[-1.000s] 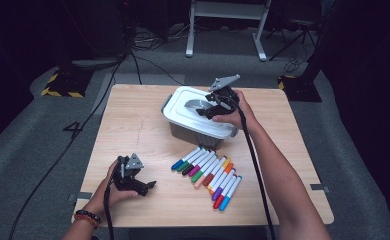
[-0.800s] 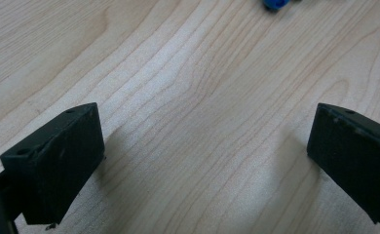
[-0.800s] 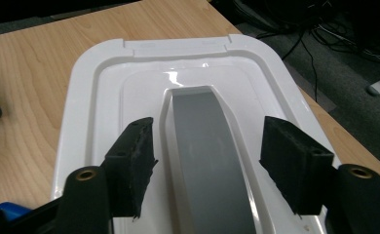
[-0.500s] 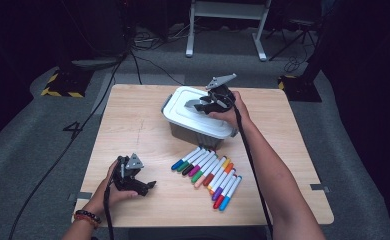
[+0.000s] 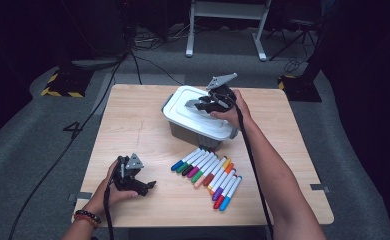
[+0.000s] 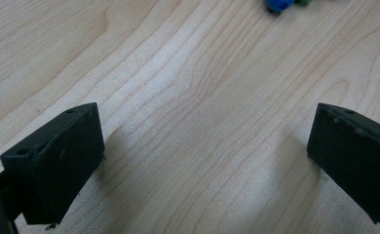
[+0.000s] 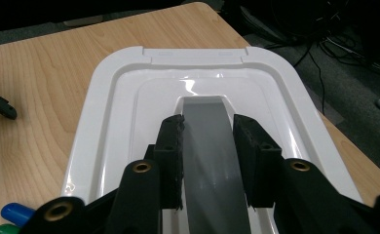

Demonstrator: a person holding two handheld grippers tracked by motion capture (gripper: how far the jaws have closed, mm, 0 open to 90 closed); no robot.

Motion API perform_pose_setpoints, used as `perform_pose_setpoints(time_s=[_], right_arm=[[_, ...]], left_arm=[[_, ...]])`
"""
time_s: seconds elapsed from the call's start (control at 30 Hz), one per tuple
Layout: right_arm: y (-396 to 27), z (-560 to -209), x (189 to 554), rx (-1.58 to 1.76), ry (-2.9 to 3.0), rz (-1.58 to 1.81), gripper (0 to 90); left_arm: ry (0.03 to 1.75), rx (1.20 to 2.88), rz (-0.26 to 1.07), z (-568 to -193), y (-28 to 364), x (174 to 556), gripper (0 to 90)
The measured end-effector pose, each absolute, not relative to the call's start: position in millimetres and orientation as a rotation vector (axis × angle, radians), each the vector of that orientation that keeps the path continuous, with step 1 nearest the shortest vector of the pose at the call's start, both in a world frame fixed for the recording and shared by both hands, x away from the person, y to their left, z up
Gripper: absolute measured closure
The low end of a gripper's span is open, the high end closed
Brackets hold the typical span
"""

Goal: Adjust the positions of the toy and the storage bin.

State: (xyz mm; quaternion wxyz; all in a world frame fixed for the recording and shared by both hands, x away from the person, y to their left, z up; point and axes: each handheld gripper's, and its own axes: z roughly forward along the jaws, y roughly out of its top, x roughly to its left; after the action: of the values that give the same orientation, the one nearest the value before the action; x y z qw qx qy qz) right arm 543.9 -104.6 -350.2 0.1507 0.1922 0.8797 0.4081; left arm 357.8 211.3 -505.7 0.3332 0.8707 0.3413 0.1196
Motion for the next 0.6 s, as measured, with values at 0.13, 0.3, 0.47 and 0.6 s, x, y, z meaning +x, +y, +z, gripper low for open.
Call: perform_pose_setpoints(time_s=[0.13, 0.3, 0.47, 0.6], right_arm=[[-104.6, -347.6, 542.2, 0.537, 2.515, 1.173, 66.6], [-106.3, -347.7, 542.7, 0.528, 2.525, 1.167, 66.6], [-109.8, -344.5, 541.7, 0.519, 2.515, 1.174, 66.7], [-113.5, -340.8, 540.0, 0.511, 2.505, 1.172, 66.7]], left_arm=[[0.891, 2.274, 0.313, -505.7, 211.2, 357.8, 0.5], [0.891, 2.274, 0.312, -505.7, 211.2, 357.8, 0.5], [0.89, 2.273, 0.313, -505.7, 211.2, 357.9, 0.5], [0.891, 2.274, 0.312, -505.7, 211.3, 357.8, 0.5]])
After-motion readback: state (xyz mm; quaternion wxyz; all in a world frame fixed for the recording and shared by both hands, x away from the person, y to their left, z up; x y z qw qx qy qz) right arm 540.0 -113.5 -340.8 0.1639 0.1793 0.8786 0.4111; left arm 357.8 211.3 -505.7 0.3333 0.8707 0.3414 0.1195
